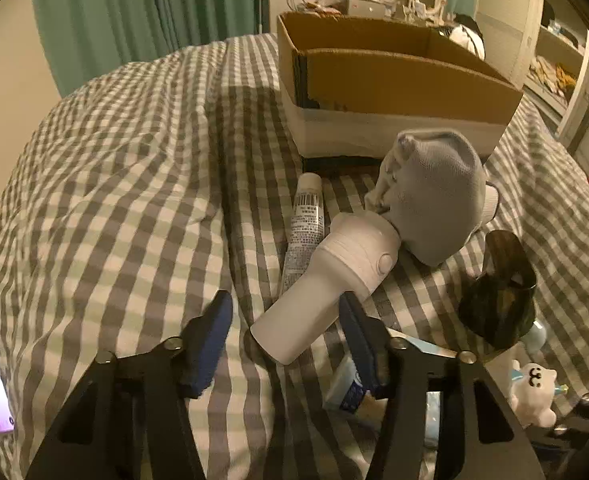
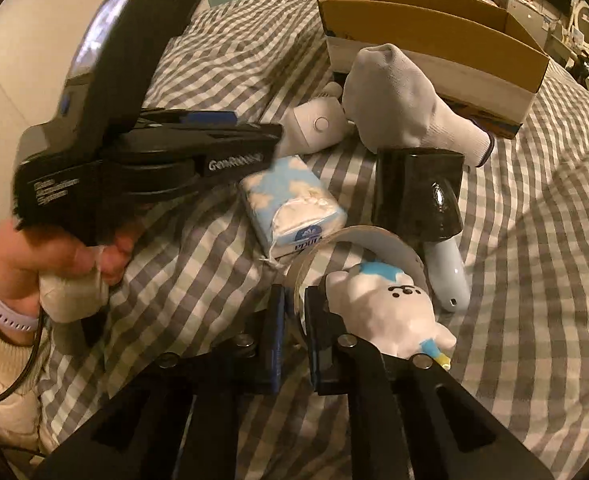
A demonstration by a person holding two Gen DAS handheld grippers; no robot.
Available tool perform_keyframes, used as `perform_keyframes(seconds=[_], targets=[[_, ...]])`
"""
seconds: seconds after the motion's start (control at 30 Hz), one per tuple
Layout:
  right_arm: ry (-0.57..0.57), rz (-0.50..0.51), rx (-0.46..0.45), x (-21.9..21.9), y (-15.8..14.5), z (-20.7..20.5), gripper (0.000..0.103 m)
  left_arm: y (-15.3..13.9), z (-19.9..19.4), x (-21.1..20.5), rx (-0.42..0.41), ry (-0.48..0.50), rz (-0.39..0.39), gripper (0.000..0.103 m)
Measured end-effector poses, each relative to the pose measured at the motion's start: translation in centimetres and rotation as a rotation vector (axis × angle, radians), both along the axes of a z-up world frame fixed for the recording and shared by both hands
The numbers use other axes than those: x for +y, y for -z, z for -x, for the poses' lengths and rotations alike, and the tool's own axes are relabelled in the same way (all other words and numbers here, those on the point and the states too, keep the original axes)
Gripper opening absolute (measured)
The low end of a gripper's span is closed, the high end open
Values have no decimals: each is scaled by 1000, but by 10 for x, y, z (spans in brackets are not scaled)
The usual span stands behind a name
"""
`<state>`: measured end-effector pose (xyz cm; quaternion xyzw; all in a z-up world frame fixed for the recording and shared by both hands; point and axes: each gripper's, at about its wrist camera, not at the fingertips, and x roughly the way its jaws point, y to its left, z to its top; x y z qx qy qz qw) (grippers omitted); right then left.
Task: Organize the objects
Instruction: 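Grasp the white hair dryer with the left tool while the right tool grasps the clear tape roll, then carry the hair dryer into the box with the left tool while the right tool drops the tape roll in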
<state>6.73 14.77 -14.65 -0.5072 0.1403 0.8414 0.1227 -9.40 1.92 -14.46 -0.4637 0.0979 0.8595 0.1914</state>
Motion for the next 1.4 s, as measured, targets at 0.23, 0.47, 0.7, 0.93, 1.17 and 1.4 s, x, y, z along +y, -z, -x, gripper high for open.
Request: perform_keyframes(seconds=[0.23, 0.47, 0.7, 0.93, 1.17, 1.4], targets=[[25, 16, 118, 23, -31, -15, 7, 22, 22, 16, -82, 48, 52, 52], [54, 12, 185, 30, -50, -29, 6, 14, 8, 16, -36, 71, 62, 41], [58, 1, 219, 32, -70, -33, 5, -15, -17, 5, 37, 51, 45, 33], [62, -10, 233, 23, -82, -42, 5, -46, -40, -9, 61, 11, -21, 31], [66, -48, 253, 12, -100, -52, 5, -73, -60, -17, 97, 10, -40, 32], [57, -78, 272, 9, -114, -53, 5, -106, -76, -19, 160, 27, -62, 32]])
